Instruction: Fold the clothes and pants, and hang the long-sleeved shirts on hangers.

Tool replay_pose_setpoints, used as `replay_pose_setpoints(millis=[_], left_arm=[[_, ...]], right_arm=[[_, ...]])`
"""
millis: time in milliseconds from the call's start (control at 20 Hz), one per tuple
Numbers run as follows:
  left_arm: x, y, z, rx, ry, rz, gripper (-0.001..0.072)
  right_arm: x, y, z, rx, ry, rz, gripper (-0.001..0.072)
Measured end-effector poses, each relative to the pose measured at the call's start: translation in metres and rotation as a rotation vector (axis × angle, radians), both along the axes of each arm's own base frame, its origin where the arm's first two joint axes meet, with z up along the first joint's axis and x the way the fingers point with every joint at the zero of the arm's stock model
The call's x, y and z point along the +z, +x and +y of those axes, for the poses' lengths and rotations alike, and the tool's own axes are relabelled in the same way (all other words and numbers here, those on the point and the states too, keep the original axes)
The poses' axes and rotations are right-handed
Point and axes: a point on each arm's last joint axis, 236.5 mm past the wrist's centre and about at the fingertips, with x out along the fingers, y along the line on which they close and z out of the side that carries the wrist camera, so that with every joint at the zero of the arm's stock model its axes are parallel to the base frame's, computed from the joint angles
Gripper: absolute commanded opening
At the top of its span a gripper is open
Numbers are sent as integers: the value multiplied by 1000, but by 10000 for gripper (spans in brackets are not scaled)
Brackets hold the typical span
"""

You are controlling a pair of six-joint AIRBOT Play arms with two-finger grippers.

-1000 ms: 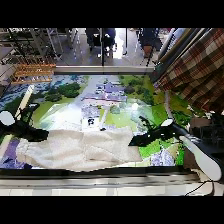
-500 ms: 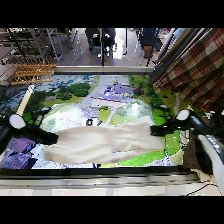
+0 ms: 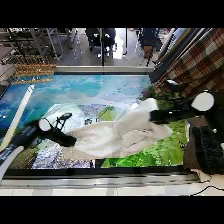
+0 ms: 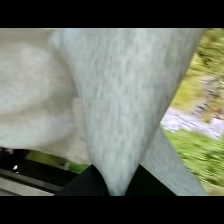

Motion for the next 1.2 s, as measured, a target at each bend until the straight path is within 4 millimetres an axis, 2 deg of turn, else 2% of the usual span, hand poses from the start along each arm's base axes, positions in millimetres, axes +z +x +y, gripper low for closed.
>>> replay_pose_setpoints(millis=[150, 300, 350, 400, 450, 500, 600, 650, 750, 850, 950, 1000, 1050, 1150, 1200], left_arm=[[84, -3, 19, 13, -19, -85, 36], [155, -21, 42, 58, -20, -223, 36], [172, -28, 48, 76, -18, -264, 36], [187, -35, 53, 90, -15, -305, 36], [198, -42, 56, 98, -11, -336, 35], [206, -46, 58, 106, -10, -357, 36], [212, -53, 61, 113, -7, -376, 36], [210, -55, 61, 115, -7, -370, 36], [197, -57, 58, 119, -23, -331, 35], [174, -55, 48, 117, -70, -278, 34], [142, -47, 37, 124, -109, -219, 34], [125, -42, 32, 126, -119, -187, 35], [106, -36, 26, 131, -133, -156, 34], [68, -22, 18, 148, -134, -89, 34], [48, -15, 15, 158, -132, -56, 33]], right_arm=[[2, -16, 102, 132, 81, -19, 30], [-23, -38, 215, 264, 165, -29, 40], [-36, -46, 254, 300, 201, -31, 243], [-47, -53, 291, 331, 238, -37, 518], [-56, -58, 321, 356, 270, -46, 575], [-64, -61, 346, 379, 287, -55, 574], [-68, -53, 367, 406, 290, -87, 563], [-63, -42, 364, 406, 275, -110, 562], [-53, -4, 327, 371, 189, -149, 562], [-36, 38, 263, 296, 100, -165, 563], [-26, 67, 187, 209, 23, -142, 564], [-22, 76, 150, 169, 0, -123, 571], [-23, 78, 122, 141, 1, -86, 588], [-36, 70, 80, 99, 37, 28, 603], [-47, 63, 64, 82, 61, 91, 664]])
